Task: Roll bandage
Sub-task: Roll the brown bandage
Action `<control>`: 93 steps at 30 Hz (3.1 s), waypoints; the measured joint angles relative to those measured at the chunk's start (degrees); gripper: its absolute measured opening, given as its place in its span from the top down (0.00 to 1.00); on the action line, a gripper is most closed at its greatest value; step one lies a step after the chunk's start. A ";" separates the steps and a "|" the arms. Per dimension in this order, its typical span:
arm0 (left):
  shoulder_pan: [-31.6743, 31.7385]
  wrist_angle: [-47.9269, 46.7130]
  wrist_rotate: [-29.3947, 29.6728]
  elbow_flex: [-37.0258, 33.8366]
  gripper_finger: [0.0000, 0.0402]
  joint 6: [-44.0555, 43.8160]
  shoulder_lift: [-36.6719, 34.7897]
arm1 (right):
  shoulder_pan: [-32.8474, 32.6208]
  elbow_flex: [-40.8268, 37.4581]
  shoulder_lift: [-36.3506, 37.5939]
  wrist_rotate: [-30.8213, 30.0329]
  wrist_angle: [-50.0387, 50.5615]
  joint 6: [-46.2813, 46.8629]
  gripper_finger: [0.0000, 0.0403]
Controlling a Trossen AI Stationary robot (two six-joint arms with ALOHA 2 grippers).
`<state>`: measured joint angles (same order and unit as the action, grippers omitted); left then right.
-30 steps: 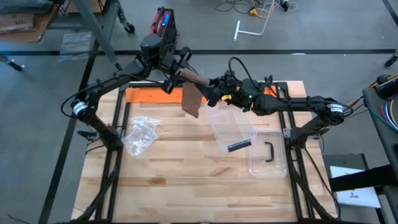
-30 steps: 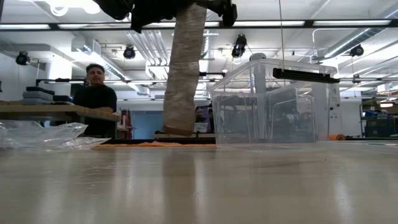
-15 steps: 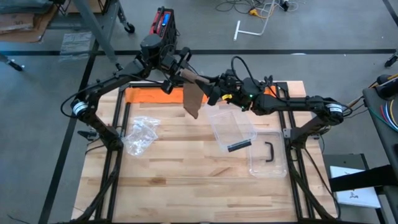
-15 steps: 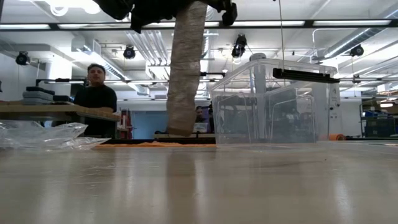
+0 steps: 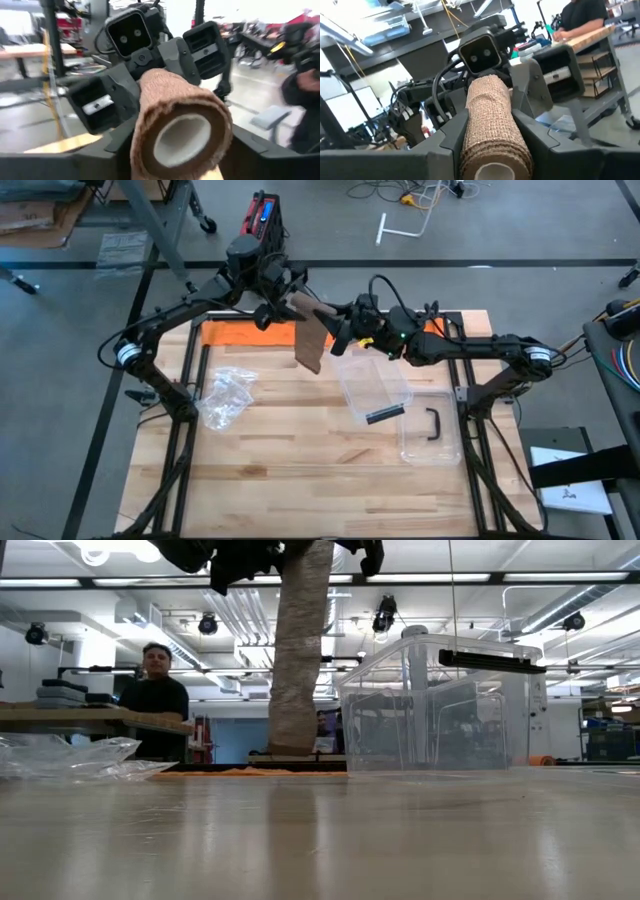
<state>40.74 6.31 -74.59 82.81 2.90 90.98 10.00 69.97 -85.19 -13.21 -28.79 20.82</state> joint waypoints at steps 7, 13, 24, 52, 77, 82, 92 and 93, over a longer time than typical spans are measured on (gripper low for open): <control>-0.27 0.22 -0.93 0.00 0.34 -9.55 0.00 | 0.00 0.00 0.04 -0.35 -0.25 -9.05 0.69; -1.09 0.41 0.79 0.00 0.31 -14.33 0.00 | -0.04 0.00 0.09 -3.01 -0.24 -14.54 0.70; -1.33 2.22 3.89 0.00 0.34 -19.71 0.02 | -0.03 0.04 0.14 -4.90 -0.10 -17.64 0.71; -0.30 1.96 8.61 -0.02 0.41 -27.80 1.51 | -1.58 0.00 1.78 -7.69 8.82 -34.12 0.72; -1.22 4.08 8.14 0.00 0.63 -30.17 1.51 | -1.90 0.00 1.84 -7.84 9.64 -37.03 0.72; -1.36 3.99 8.09 0.00 0.46 -31.05 1.51 | -1.88 0.00 1.84 -8.38 9.17 -37.95 0.72; -1.48 3.77 7.49 0.00 0.31 -30.97 1.51 | -1.88 0.00 1.84 -9.91 8.53 -40.00 0.72; -1.51 3.77 7.56 0.00 0.32 -30.97 1.51 | -1.88 0.00 1.84 -9.96 8.47 -39.97 0.71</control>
<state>39.24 10.09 -67.03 82.81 -28.08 92.49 8.12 69.97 -83.35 -23.17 -20.32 -19.15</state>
